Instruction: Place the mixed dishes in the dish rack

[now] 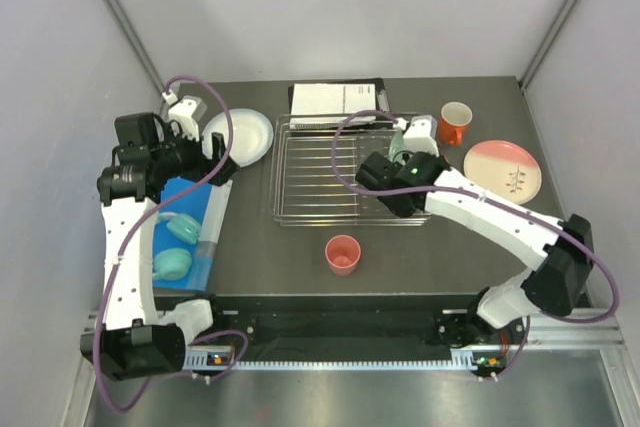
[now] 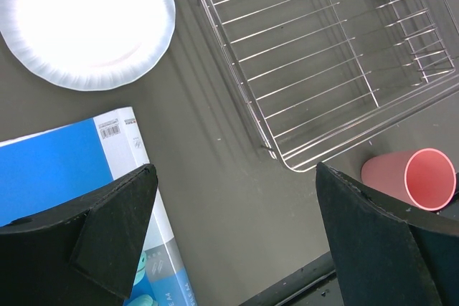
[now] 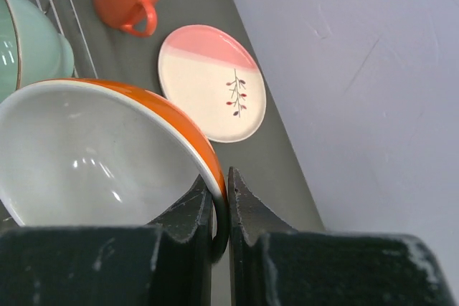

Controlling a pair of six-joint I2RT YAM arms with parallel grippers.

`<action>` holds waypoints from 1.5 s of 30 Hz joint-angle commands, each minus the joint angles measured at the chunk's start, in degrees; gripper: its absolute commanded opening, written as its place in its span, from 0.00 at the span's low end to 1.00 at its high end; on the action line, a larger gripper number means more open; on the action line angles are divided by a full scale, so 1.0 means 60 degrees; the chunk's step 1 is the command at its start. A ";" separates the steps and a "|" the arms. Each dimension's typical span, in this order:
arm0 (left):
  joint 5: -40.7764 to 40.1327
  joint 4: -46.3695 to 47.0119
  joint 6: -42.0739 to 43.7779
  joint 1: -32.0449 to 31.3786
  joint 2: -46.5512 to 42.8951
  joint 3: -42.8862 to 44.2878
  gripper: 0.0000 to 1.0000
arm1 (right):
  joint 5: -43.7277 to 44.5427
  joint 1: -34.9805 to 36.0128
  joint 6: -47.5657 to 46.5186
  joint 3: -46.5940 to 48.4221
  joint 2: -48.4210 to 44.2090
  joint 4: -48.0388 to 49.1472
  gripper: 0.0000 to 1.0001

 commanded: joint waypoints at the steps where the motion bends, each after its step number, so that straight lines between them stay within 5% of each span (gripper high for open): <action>1: 0.0189 0.0196 0.0023 0.0046 -0.0290 -0.0087 0.95 | 0.1064 0.0110 0.0139 -0.0017 0.0378 -0.0754 0.00; 26: 0.0072 0.0196 0.0125 0.0046 -0.0334 -0.0175 0.95 | 0.0333 -0.0198 0.1576 -0.0603 0.3675 -0.0316 0.00; 29: 0.0057 0.0225 0.0110 0.0046 -0.0276 -0.0131 0.95 | -0.0149 -0.0198 0.0743 -0.0749 0.3632 0.0620 0.15; 32: 0.0028 0.0211 0.0110 0.0061 -0.0305 -0.0131 0.95 | -0.0619 -0.0183 -0.0064 -0.0998 0.3325 0.1632 0.18; 37: -0.0002 0.0269 0.0081 0.0046 -0.0290 -0.0131 0.95 | -0.1162 -0.0169 -0.0840 -0.1203 0.2709 0.2424 0.41; 43: 0.0013 0.0401 -0.0022 0.0046 -0.0276 -0.0204 0.95 | -0.1792 -0.0125 -0.1208 -0.1204 0.1670 0.2513 0.82; 45: -0.0045 0.0445 -0.0051 0.0060 -0.0246 -0.0262 0.95 | -0.2099 -0.0110 -0.1383 -0.1058 0.1041 0.2469 0.85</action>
